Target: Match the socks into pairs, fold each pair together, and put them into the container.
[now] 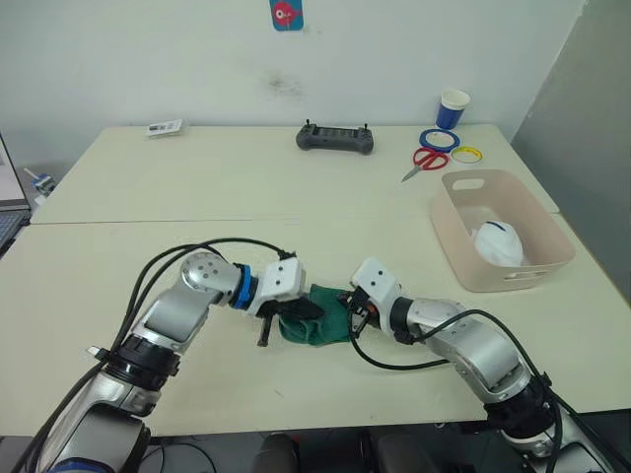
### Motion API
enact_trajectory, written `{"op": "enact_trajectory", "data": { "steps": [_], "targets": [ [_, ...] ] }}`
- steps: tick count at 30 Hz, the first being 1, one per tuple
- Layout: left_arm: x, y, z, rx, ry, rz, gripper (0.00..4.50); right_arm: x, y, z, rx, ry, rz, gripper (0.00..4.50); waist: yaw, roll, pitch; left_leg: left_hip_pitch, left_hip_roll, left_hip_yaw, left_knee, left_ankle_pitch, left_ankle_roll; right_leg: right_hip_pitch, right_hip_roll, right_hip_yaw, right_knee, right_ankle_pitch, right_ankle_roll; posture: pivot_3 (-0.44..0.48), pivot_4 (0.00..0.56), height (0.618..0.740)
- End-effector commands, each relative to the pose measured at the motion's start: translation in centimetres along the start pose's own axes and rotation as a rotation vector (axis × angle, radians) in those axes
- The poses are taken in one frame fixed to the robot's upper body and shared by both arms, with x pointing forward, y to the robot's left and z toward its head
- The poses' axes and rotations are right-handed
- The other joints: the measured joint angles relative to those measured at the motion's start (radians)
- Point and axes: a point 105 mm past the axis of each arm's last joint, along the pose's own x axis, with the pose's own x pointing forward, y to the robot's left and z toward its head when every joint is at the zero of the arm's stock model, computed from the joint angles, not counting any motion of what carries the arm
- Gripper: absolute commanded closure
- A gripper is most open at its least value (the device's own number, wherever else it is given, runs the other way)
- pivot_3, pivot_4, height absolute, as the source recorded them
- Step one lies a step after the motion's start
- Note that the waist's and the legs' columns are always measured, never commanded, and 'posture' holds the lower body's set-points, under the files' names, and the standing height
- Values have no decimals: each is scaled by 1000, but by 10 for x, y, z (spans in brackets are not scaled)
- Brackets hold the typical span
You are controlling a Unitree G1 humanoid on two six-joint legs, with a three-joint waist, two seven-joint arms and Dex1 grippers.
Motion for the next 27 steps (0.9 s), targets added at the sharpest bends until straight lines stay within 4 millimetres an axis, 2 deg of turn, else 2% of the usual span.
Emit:
{"op": "enact_trajectory", "data": {
  "steps": [1, 7, 11, 13, 16, 19, 22, 27],
  "targets": [
    [-4, -4, -18, 6, 67, 9, 4500, -1, 0, 10, -40, -38, -4, 4438, 1, 0, 0, 0, 0, 0, 0, 0, 0, 0, 0, 0, 0, 0, 0, 0, 150, 740],
    [-16, -12, -30, -7, 108, 9, 4500, -1, -1, 7, -55, -29, -9, 4438, -2, 0, 0, 2, 0, 0, 0, 0, 0, 1, 0, 1, 1, 0, 0, 0, 150, 740],
    [-24, -5, 0, -67, -18, 53, 4500, -9, -1, 23, -91, -103, 6, 4438, -1, 0, 0, 2, 1, 0, 0, 0, 0, 1, 1, 0, 1, 0, 0, 0, 150, 740],
    [-32, 5, 15, -79, -55, 91, 4500, -14, -2, 29, -90, -124, 14, 4438, -1, 0, 1, 1, 1, 0, 0, 0, 0, 1, 0, 0, 1, 0, 0, 0, 150, 740],
    [-36, 18, 27, -85, -80, 137, 4500, -17, -3, 32, -91, -129, 18, 4438, 4, -1, 1, 0, 1, 0, 0, 0, 0, 0, 0, -1, 1, 0, 0, 0, 150, 740],
    [-24, 26, 21, -44, -45, 146, 4500, -12, 3, 27, -100, -112, 49, 4438, 4, -1, 1, 0, 1, 0, 0, 0, 0, 1, 0, 0, 0, 0, 0, 0, 150, 740],
    [-9, 24, 10, 2, 5, 116, 4500, -5, 12, 22, -107, -92, 91, 4438, 4, -1, 1, 1, 0, 0, 0, 0, 0, 1, 0, 0, 0, 0, 0, 0, 150, 740],
    [-3, 19, -2, 9, 40, 89, 4500, 1, 24, -2, -134, -14, 162, 4438, 2, -1, 1, 0, 0, 0, 0, 0, 0, 0, 1, 0, 0, 0, 0, 0, 150, 740]
  ]
}}
